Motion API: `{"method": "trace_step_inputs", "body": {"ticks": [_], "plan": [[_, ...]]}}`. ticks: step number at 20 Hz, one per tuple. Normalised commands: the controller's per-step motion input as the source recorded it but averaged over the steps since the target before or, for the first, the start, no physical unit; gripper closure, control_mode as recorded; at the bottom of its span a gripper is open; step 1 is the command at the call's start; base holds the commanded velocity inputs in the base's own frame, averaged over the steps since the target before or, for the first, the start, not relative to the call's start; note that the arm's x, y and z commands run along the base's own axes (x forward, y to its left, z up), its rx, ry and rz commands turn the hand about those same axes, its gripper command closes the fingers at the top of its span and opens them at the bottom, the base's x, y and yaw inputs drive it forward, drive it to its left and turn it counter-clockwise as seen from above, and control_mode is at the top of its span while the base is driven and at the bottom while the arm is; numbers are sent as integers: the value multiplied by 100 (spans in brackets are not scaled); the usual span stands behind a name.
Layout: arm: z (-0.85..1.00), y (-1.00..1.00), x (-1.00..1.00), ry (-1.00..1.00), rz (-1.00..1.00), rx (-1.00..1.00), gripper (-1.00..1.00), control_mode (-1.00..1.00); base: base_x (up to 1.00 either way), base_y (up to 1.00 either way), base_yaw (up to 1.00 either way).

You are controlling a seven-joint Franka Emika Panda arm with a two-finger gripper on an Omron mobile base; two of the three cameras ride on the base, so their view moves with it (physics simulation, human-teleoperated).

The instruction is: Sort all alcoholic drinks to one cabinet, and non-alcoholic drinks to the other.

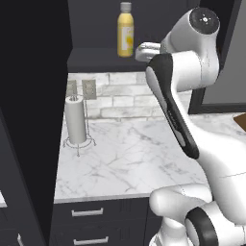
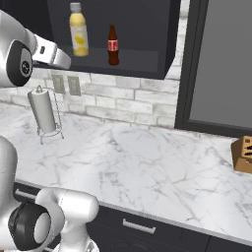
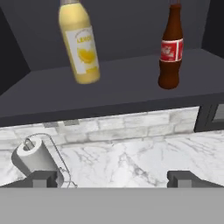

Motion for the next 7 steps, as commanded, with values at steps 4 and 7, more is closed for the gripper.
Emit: {"method": "trace_step_inputs", "body": {"ticks": [4,7], "plan": [[0,-15,-69,0,0,0,-100,-100,0,0,0],[0,-16,-61,0,0,0,-100,-100,0,0,0]]}}
